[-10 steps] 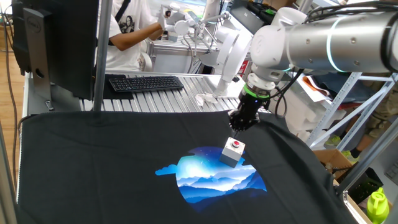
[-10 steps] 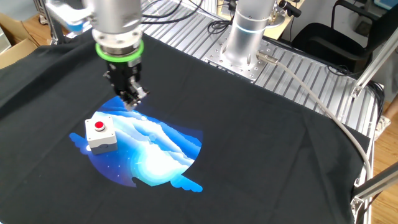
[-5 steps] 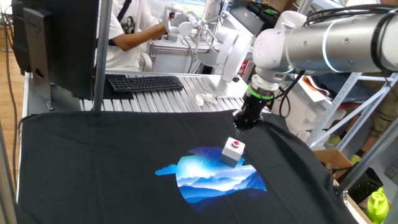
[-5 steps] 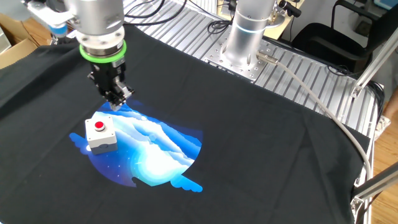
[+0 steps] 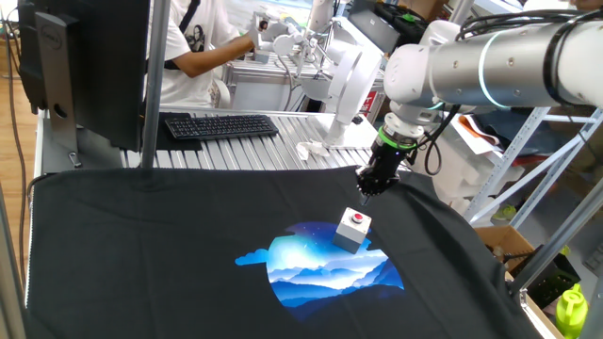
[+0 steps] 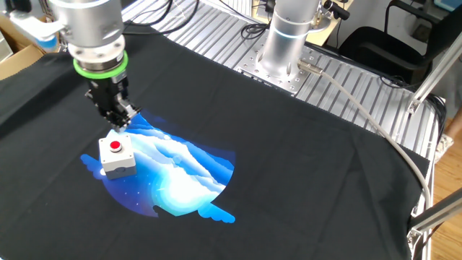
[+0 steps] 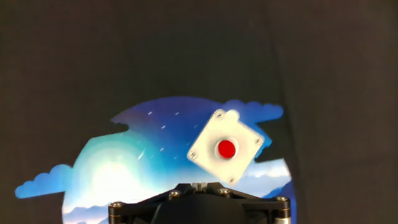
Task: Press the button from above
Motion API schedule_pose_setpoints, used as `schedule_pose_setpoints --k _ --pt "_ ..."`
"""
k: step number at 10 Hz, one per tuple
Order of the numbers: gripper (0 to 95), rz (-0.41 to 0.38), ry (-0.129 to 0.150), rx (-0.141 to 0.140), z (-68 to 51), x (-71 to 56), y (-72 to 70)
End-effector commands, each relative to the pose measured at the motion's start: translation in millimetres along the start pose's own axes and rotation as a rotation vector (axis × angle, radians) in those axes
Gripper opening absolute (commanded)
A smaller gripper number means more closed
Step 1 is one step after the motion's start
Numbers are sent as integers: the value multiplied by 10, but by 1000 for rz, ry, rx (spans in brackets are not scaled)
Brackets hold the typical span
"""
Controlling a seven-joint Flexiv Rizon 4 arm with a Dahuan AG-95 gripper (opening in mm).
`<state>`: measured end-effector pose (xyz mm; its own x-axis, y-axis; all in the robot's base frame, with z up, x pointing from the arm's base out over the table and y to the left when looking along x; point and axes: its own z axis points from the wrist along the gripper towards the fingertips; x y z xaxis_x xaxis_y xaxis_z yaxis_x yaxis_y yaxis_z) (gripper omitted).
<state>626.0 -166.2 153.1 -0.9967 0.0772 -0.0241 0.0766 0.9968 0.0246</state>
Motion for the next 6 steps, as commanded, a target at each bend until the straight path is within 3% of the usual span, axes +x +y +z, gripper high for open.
schedule_pose_setpoints --k 1,6 --pt "0 -7 2 -4 21 -35 -27" --pt "0 -22 -10 -12 207 -56 -93"
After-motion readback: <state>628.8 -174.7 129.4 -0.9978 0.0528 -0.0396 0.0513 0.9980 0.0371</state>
